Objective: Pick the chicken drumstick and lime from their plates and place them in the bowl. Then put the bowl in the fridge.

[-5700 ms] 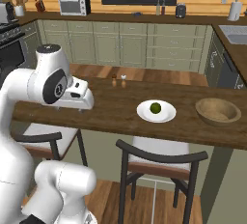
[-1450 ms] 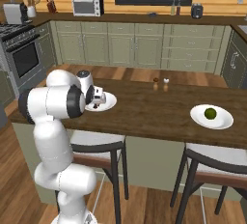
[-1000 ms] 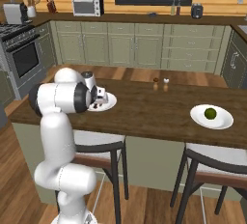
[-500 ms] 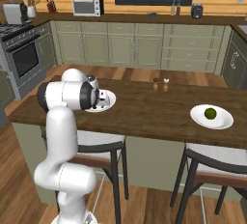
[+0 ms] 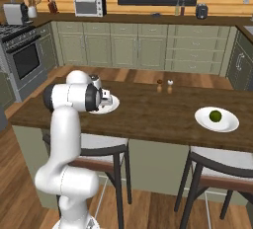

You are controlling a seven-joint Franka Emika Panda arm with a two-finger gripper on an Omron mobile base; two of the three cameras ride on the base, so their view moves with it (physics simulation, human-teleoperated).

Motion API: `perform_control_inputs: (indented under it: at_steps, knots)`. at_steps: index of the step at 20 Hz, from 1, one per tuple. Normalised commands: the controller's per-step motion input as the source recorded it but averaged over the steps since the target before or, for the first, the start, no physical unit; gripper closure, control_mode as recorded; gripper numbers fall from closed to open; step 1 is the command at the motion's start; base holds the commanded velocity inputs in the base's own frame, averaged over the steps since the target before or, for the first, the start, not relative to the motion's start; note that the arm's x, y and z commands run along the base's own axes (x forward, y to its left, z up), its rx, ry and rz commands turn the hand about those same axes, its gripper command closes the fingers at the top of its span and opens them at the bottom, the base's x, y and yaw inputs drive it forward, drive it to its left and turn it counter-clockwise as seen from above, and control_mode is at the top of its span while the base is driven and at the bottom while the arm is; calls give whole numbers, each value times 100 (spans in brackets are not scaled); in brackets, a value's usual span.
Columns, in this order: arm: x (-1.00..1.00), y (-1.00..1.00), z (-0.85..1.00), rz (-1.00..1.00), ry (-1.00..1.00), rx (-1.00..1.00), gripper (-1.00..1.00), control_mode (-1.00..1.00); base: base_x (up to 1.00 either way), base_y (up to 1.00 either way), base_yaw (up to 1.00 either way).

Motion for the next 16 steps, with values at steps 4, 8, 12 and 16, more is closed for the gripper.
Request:
perform_control_inputs:
  at_steps: [4,8,12,16]
  knots:
    - [-9,17,-37,0,4,0,100,-100,0,0,0]
    - [-53,0,-12,0,11,3,100,-100,0,0,0]
    - [-93,-25,18,0,0,7,100,-100,0,0,0]
    - [-100,-45,76,0,2,11,100,-100,0,0,0]
